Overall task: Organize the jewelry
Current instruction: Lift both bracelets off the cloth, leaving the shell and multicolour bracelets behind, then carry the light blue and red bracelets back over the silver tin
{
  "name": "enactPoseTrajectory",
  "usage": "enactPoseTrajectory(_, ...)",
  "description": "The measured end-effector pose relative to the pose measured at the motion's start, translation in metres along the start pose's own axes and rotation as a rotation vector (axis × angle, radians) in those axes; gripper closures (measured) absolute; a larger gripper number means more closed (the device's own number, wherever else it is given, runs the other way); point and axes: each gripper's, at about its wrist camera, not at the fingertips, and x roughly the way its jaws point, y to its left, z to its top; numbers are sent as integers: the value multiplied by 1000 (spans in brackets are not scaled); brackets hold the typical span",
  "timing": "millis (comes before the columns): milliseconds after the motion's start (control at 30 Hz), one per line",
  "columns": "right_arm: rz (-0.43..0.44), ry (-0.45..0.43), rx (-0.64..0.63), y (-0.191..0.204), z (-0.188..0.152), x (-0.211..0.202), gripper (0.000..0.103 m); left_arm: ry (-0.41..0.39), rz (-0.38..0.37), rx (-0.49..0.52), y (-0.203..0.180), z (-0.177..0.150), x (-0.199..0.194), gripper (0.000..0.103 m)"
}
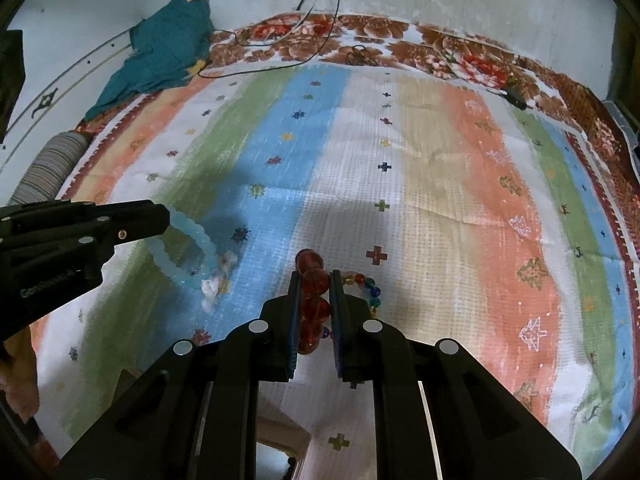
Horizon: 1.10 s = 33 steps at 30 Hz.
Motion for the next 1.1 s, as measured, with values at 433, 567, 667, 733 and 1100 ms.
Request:
enactPoseTrajectory(433,-4,-27,-9,2,-1,-18,89,-15,33,30,-9,-4,-10,92)
enactPoseTrajectory(567,-14,-35,-13,2,-3,-23,89,-24,47,32,-8,-5,-15,92)
enactPoseTrajectory(667,-25,-49,-15,1,-5,-31,89,-33,52,29,-7,-7,-20,92)
enactPoseTrajectory(733,-28,-57,-17,0,-7,-36,89,-40,52,29,-7,-8,-24,92)
enactPoseTrajectory(1100,-28,-76,-19,2,-19,-54,89,-74,44,45,-17,-23,-49,92)
